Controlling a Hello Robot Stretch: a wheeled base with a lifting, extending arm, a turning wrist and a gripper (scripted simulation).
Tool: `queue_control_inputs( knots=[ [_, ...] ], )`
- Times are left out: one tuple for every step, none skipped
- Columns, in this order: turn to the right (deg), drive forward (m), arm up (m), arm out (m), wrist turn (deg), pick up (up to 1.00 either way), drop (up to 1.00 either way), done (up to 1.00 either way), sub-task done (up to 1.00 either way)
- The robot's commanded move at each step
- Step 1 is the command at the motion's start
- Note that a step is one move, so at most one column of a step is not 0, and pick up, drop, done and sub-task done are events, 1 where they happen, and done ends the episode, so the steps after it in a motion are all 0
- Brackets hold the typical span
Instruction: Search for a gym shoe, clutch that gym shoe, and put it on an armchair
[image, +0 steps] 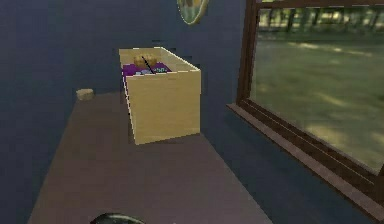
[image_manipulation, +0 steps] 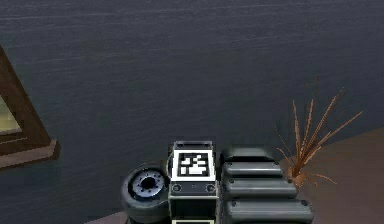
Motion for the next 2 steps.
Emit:
queue_control_inputs(
  knots=[
    [45.0, 0.0, 0.0, 0.0, 0.0, 0.0, 0.0, 0.0, 0.0],
    [45.0, 0.0, 0.0, 0.0, 0.0, 0.0, 0.0, 0.0, 0.0]
  ],
)
